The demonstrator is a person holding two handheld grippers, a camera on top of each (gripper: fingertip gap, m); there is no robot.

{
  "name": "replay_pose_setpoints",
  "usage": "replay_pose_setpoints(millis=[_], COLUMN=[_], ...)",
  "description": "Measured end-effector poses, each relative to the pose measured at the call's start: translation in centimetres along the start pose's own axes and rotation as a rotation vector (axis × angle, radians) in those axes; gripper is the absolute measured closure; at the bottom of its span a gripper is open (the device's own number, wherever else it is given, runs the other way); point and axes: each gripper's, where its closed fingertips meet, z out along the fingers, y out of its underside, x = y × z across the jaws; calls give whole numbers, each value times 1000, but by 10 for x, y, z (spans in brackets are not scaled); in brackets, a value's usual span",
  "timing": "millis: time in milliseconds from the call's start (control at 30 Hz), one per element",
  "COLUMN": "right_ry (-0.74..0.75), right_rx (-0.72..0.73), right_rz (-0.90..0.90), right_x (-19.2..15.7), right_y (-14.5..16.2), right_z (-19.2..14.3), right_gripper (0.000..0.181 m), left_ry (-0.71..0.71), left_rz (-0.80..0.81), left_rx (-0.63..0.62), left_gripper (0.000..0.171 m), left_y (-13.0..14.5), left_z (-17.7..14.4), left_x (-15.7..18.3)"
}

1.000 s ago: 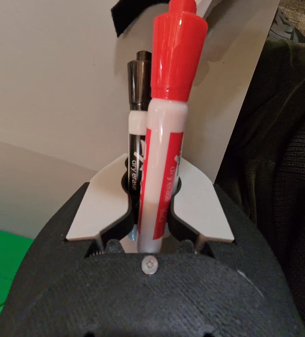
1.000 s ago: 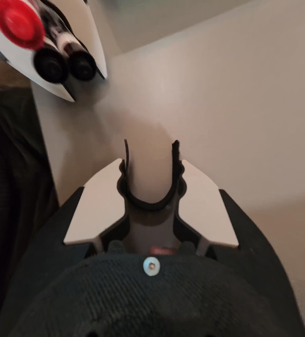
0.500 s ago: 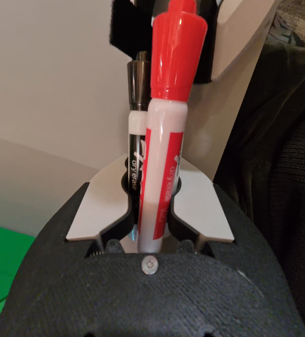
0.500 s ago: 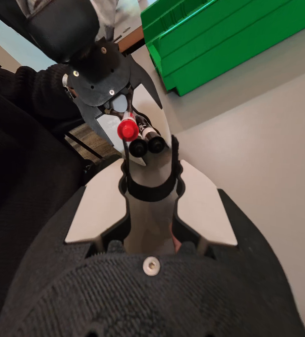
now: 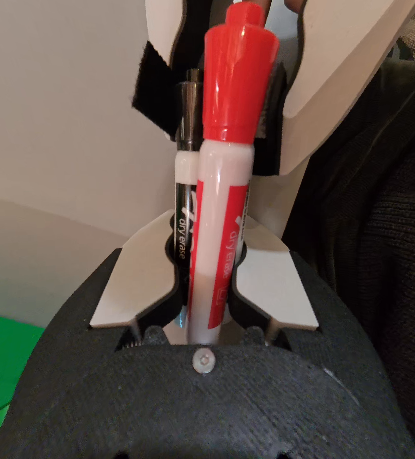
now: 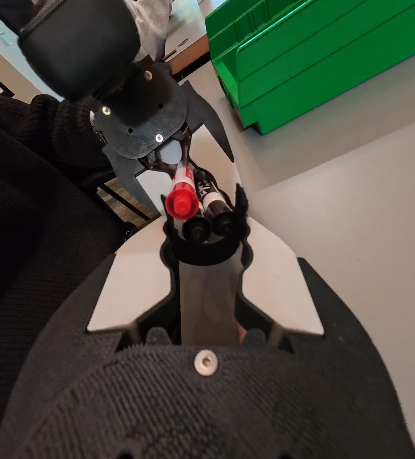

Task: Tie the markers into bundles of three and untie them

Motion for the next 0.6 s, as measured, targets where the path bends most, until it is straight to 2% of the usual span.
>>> replay_pose_setpoints(millis=[433, 600], right_ry=[36, 33], right_rx=[-44, -23], right_rz=[-29, -30], right_x=[1, -1], right_y=[9, 3], right_z=[7, 7], right_gripper=[124, 125], left_ry=[-14, -10], left_rz=[-5, 8], left_rx=[-83, -112], left_gripper=[126, 126], left_y=[10, 12], left_z=[-2, -3], left_x=[2, 6])
